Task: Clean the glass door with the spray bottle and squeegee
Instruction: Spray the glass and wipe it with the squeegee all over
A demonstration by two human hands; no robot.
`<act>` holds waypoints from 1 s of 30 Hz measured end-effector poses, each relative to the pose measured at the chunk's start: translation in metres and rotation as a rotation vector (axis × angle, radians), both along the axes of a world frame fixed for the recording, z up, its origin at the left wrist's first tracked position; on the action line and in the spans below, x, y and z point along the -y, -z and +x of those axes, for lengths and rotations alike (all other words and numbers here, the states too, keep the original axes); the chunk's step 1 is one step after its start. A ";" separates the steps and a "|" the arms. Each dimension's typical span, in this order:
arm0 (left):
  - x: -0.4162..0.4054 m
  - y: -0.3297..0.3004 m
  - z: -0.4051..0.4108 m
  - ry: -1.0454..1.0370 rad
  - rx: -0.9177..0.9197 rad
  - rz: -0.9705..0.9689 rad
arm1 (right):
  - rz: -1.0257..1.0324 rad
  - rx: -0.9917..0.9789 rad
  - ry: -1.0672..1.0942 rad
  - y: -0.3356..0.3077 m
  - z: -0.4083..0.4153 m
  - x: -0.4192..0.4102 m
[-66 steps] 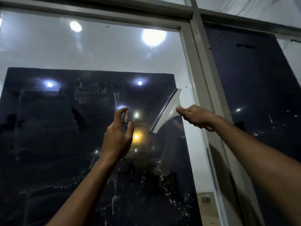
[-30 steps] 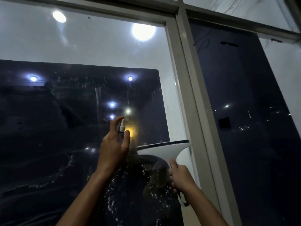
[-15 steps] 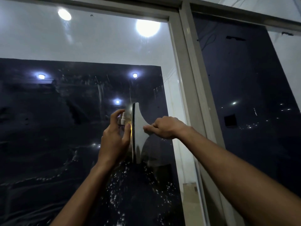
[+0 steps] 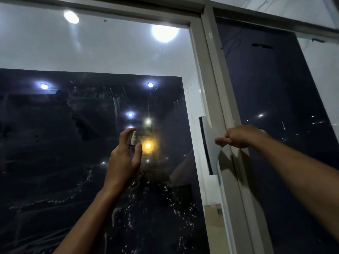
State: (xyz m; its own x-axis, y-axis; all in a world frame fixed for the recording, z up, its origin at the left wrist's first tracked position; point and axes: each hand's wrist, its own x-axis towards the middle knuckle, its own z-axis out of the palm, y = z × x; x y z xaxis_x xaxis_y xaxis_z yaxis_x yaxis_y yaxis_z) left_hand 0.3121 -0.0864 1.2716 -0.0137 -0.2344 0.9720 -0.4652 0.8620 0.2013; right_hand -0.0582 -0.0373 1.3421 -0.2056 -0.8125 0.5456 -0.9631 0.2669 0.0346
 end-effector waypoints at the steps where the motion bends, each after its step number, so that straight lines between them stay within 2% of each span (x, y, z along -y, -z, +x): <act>1: -0.001 0.000 0.001 0.001 -0.002 0.000 | -0.017 -0.015 0.004 0.002 0.002 0.000; 5: -0.008 -0.001 0.000 0.007 0.027 0.000 | -0.060 -0.041 0.017 0.006 0.009 -0.006; 7: -0.010 -0.005 0.002 0.011 0.033 -0.005 | -0.102 0.030 -0.028 0.006 0.015 -0.008; 13: -0.015 -0.025 -0.010 0.009 0.012 -0.027 | -0.368 0.662 -0.470 -0.005 0.062 0.002; 17: -0.018 -0.047 -0.023 -0.030 0.011 -0.067 | -0.436 0.877 -0.593 -0.016 0.085 0.015; 25: -0.014 -0.103 -0.059 -0.134 0.005 -0.145 | -0.472 0.935 -0.692 0.002 0.078 0.045; 30: -0.008 -0.115 -0.068 -0.239 -0.017 -0.158 | -0.471 0.970 -0.765 0.013 0.067 0.053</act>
